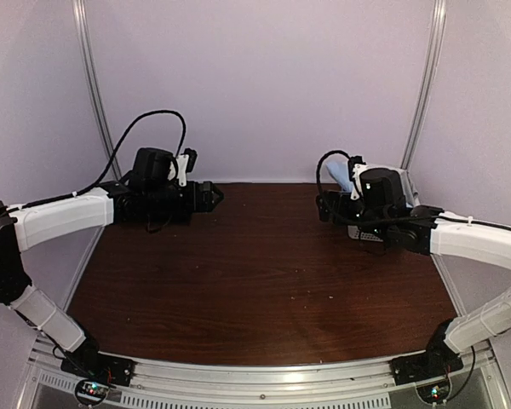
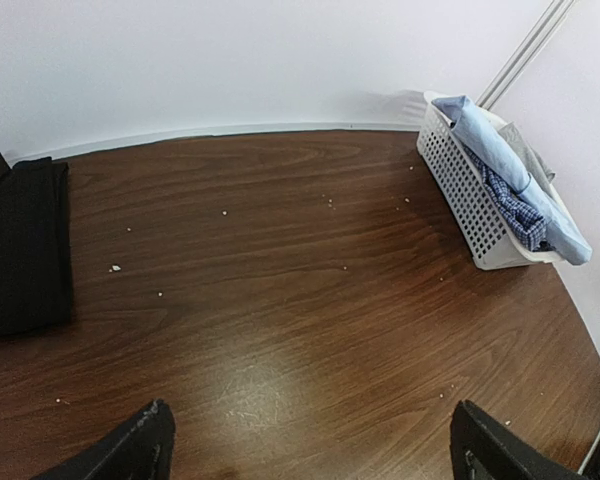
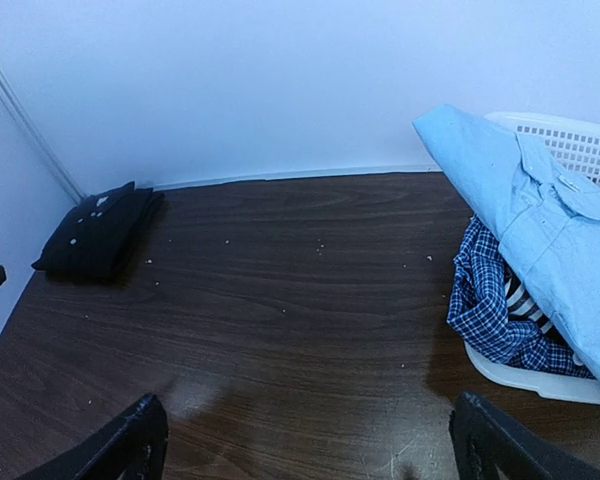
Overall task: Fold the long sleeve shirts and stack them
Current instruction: Pick up the crumpled shirt from the bin.
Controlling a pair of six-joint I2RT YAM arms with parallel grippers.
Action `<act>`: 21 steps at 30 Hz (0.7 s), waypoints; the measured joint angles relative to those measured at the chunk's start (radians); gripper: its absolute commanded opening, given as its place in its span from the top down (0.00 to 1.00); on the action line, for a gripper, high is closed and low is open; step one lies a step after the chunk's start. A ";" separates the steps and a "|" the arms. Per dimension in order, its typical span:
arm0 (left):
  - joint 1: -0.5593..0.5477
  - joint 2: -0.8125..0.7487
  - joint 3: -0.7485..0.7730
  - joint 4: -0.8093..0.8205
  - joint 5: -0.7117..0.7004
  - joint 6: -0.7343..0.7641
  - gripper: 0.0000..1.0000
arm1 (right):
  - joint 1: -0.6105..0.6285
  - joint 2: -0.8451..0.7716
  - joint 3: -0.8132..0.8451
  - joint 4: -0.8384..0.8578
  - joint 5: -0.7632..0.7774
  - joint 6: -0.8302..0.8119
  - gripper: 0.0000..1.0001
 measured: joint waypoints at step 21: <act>0.000 0.000 0.008 -0.024 0.000 0.029 0.02 | -0.397 0.286 0.333 -0.240 0.015 0.008 0.00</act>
